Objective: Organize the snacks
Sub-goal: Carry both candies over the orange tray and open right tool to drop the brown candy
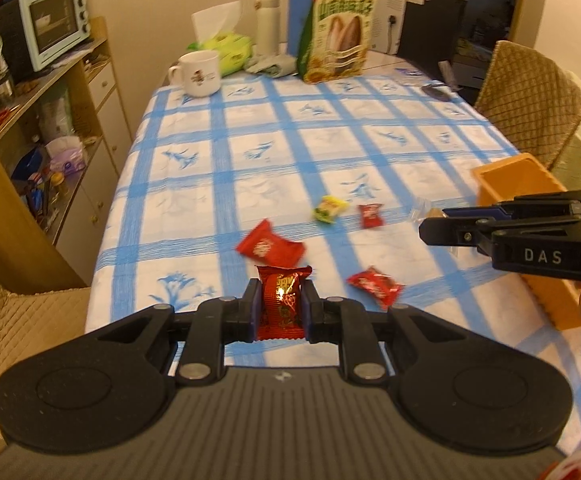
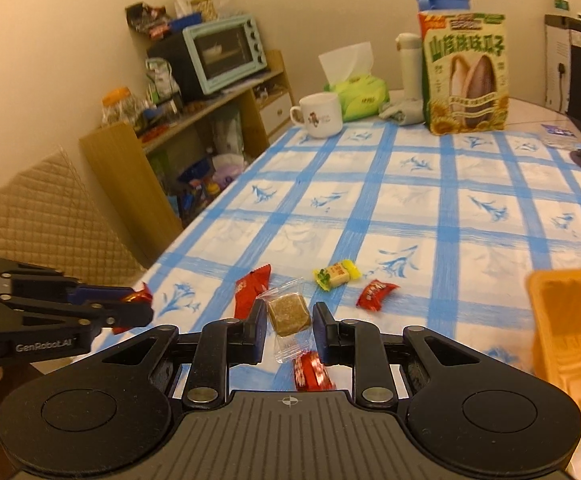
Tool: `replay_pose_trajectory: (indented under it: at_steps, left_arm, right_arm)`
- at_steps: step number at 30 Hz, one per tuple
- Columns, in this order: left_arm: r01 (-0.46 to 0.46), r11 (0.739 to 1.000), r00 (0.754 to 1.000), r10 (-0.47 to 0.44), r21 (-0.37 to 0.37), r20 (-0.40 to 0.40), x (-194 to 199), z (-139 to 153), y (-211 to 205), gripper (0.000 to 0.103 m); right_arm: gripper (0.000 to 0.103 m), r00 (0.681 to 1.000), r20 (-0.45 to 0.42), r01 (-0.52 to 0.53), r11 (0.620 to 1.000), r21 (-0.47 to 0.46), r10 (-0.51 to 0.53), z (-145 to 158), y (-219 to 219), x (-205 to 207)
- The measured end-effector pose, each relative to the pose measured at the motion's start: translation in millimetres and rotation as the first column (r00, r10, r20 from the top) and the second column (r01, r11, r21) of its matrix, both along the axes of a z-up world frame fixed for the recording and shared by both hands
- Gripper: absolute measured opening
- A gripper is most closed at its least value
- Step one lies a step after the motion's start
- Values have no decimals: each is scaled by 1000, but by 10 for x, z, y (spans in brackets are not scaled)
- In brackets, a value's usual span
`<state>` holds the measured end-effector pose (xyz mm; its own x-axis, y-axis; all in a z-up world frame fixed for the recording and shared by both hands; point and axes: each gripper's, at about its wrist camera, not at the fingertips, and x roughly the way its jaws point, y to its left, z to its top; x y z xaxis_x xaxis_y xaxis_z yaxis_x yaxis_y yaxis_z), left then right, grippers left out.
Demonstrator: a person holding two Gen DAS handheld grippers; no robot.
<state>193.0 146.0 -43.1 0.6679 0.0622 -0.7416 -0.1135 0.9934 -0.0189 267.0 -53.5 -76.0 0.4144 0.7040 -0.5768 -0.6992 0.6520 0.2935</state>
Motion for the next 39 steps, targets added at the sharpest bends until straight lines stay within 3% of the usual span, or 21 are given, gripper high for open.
replay_pose_trajectory:
  at_steps: [15,32,39]
  left_arm:
    - [168,984,986,-167,-50,18,-158,226,-930,18]
    - [371,925,928,-369,-79,45,73,219,-2151,18]
    - [413,907,911,-409,-85,53,248,171,-2529,18]
  right_arm:
    - [25,994,-39,102,993,57,-100,215,-1144,-502]
    - [25,946,-60,320,947,40,-317,239,-2453,-653]
    - [25,923,-42,384,923,16,-383,251,-2829,-612]
